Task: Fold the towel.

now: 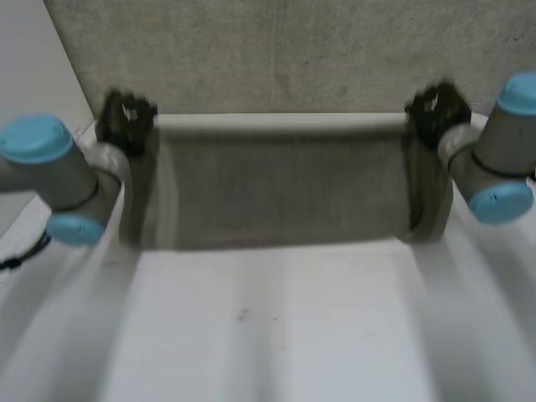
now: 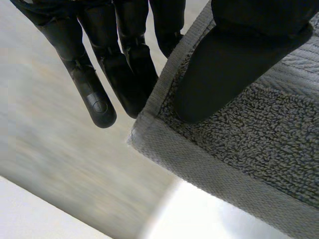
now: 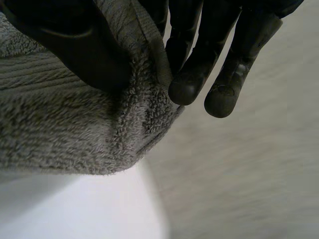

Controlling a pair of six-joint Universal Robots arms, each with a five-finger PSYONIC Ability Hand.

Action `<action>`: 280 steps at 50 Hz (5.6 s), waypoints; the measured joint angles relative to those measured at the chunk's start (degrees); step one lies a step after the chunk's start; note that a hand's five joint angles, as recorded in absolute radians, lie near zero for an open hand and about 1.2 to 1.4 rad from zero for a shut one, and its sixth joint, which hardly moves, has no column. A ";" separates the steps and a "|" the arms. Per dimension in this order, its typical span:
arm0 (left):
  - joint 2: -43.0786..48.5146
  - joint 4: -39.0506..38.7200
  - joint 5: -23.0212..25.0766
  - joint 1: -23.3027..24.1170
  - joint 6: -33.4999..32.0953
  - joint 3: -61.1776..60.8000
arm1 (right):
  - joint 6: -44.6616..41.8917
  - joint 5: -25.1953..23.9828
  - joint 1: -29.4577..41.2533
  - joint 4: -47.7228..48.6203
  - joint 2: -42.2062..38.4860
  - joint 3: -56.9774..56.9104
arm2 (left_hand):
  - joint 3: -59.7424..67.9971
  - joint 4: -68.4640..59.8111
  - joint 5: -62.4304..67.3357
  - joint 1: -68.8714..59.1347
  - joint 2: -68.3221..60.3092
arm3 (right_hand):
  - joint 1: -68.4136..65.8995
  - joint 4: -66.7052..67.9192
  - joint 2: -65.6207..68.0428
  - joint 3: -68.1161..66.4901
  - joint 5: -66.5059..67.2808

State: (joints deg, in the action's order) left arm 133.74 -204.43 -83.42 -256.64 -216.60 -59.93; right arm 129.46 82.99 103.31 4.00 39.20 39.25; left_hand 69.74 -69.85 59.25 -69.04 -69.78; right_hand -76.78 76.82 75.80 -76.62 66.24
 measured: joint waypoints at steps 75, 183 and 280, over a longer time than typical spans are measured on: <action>-52.16 3.52 7.46 -8.08 7.91 -60.15 | 1.21 -13.60 -10.13 -9.53 46.30 57.96 | 0.03 -0.02 0.19 -0.27 -0.03 | 0.00 0.00 0.01 0.00 0.42; -30.99 -18.47 5.02 -11.51 20.00 -56.05 | 17.12 -21.80 -9.84 0.05 22.55 52.31 | 0.05 -0.03 0.19 -0.27 -0.04 | 45.43 -44.84 -43.92 44.68 -45.86; -48.46 -4.96 10.26 -10.21 15.09 -64.84 | 10.12 -20.47 -19.46 -22.14 46.35 58.60 | 0.05 -0.03 0.19 -0.27 -0.04 | 0.30 0.06 -0.11 0.20 0.54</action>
State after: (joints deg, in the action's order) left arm 85.28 -209.39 -73.16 -266.85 -201.51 -124.77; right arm 139.58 62.51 83.84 -18.15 85.55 97.85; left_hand 69.79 -69.88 59.44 -69.31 -69.82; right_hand -76.49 76.89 75.69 -76.42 66.78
